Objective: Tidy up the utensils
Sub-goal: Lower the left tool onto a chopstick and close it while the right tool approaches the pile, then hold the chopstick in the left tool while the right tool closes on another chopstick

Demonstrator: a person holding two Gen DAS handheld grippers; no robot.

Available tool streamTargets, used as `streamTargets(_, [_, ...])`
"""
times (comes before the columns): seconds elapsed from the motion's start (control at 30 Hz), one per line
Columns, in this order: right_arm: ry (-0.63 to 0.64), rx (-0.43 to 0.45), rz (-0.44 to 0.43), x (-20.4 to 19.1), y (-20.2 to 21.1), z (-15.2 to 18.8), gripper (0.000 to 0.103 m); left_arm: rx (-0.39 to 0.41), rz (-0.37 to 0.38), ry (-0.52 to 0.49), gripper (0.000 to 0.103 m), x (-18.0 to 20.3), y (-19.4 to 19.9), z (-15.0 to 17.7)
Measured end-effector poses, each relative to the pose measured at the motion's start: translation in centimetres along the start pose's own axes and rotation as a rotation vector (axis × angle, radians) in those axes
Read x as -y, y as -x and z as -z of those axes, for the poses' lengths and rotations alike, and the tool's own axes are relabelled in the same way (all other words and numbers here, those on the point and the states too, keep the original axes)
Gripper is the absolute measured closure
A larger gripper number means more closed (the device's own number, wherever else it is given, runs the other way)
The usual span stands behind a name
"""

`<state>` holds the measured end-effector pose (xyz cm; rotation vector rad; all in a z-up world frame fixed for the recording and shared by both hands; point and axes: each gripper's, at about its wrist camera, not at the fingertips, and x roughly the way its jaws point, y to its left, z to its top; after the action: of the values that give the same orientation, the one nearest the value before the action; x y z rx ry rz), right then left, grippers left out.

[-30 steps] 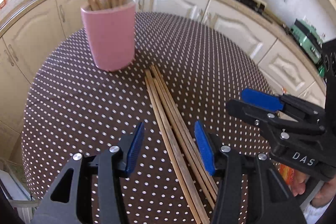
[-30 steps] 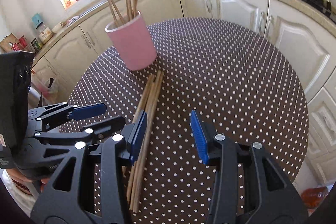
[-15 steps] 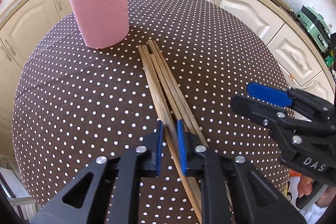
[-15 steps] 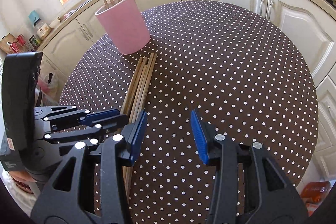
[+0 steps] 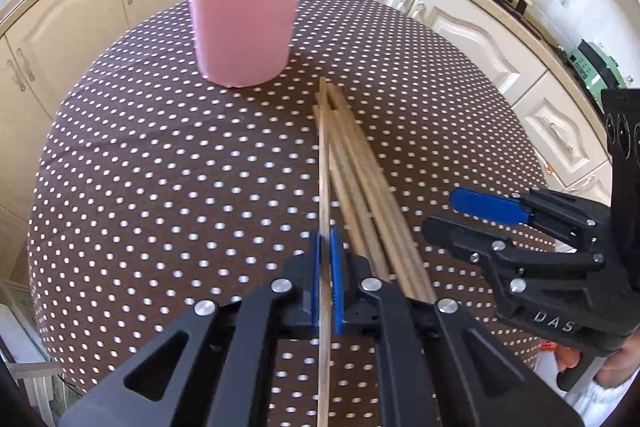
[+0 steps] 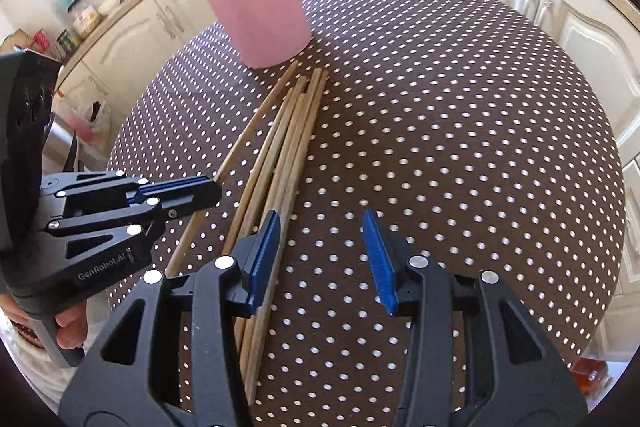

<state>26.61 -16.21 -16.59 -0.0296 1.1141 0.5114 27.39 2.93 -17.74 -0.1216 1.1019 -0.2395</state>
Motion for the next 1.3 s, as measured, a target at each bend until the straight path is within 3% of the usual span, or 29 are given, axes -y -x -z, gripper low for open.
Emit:
streamTargets(0.37, [0.068, -0.063, 0.103, -2.6, -2.0, -1.1, 0.07, -0.01, -0.04, -0.009, 0.097, -2.5, 0.6, 1.1])
streamTargets(0.97, [0.197, -0.153, 0.226, -7.9, -5.0, -3.3, 0.071, -0.062, -0.094, -0.081, 0.097, -0.6, -0.8, -1.9])
streamTargets(1.3, [0.202, -0.181, 0.225, -8.1, -5.7, -3.6, 0.071, -0.081, -0.118, -0.111, 0.096, 0.5, -1.6, -2.6])
